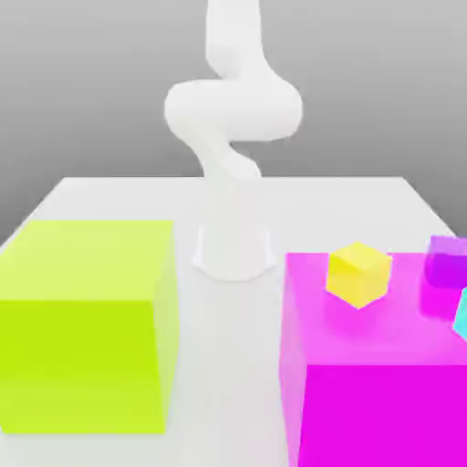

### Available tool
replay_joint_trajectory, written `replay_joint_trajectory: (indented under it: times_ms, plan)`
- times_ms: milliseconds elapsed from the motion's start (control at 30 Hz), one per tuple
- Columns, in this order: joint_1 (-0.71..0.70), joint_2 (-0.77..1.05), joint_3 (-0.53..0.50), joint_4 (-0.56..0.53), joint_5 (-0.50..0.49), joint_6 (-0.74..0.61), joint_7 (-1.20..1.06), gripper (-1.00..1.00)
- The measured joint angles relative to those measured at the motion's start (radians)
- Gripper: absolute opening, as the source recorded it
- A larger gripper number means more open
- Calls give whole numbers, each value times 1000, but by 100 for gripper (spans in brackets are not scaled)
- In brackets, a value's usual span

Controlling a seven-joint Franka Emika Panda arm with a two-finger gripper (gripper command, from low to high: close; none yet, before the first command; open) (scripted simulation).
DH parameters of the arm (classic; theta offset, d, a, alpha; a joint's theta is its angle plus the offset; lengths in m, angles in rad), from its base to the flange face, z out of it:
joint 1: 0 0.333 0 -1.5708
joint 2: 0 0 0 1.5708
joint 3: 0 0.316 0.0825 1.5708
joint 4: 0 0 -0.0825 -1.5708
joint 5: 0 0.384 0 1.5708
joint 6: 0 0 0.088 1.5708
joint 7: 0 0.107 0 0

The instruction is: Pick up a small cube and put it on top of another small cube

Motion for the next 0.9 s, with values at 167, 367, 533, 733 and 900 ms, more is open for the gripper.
replay_joint_trajectory:
  times_ms: [167,367,533,733,900]
  plan:
    - [161,129,6,-85,33,72,-190,0]
    - [335,269,44,-137,98,111,-361,0]
    - [475,384,91,-199,138,153,-522,0]
    - [617,524,159,-298,162,225,-730,0]
    - [678,629,198,-433,123,338,-935,0]
